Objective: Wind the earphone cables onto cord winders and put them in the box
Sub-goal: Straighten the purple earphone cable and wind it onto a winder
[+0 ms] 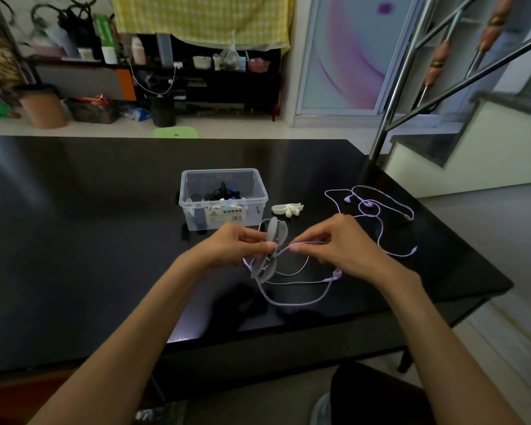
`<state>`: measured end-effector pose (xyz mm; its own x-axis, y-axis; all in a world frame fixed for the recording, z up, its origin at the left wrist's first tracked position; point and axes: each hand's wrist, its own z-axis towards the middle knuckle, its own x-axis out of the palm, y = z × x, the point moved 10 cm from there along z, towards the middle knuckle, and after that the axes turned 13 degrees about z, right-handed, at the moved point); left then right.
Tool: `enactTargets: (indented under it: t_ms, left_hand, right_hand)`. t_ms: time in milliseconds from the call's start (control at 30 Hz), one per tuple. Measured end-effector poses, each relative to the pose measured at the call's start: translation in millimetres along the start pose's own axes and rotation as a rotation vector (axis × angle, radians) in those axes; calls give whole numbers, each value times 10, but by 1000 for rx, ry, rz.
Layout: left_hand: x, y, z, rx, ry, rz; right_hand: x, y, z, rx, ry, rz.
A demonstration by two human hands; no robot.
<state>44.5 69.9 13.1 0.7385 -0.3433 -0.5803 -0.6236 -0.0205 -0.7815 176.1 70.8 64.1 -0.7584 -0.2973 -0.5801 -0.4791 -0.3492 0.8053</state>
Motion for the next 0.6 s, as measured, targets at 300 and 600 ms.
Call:
enactTargets:
  t_ms: [300,600]
  left_hand:
    - [301,40,-137,-20,402,119]
    - [265,-289,-234,229,380,-140]
  right_hand:
    - [71,-115,-81,98,212,185]
    - [-57,-360,-86,217,88,389]
